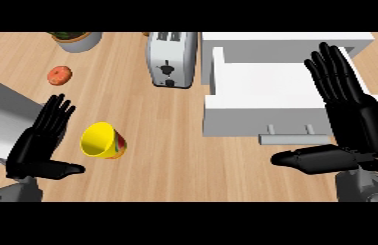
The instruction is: Pick up the cup, place it into the drawer and close the drawer
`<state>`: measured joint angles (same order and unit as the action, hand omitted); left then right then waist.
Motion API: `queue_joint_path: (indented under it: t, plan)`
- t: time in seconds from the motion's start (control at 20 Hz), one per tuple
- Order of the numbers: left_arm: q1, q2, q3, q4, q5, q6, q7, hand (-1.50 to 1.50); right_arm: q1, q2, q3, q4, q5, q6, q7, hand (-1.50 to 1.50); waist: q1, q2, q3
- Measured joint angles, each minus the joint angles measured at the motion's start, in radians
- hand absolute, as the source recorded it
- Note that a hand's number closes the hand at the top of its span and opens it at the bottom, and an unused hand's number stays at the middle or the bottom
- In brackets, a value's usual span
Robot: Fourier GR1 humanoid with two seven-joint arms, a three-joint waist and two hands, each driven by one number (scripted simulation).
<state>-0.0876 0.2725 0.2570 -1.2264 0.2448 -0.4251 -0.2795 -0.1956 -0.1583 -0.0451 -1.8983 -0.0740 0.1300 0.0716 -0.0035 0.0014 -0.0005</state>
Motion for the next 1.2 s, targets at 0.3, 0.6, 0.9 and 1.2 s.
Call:
queue_joint_path:
  t: [0.3,0.6,0.9,1.2]
  plan:
    - [-0.073,0.015,0.003,0.27,-0.102,-0.004,-0.184,-1.5,-0.038,-0.021,-0.039,0.051,-0.02,0.026,-0.01,-1.5,-0.001,0.001,0.0]
    - [-0.175,0.037,0.006,0.562,-0.188,0.009,-0.376,-1.5,-0.053,-0.019,-0.042,0.018,-0.027,0.022,0.032,-1.5,-0.005,0.001,-0.001]
    - [-0.268,0.06,0.01,0.828,-0.253,0.057,-0.536,-1.5,-0.058,-0.027,-0.058,0.015,-0.039,0.033,0.04,-1.5,-0.012,0.004,-0.002]
    - [-0.312,0.044,0.009,0.951,-0.281,0.098,-0.621,-1.5,-0.076,-0.035,-0.067,0.028,-0.053,0.044,0.05,-1.5,-0.018,0.007,-0.003]
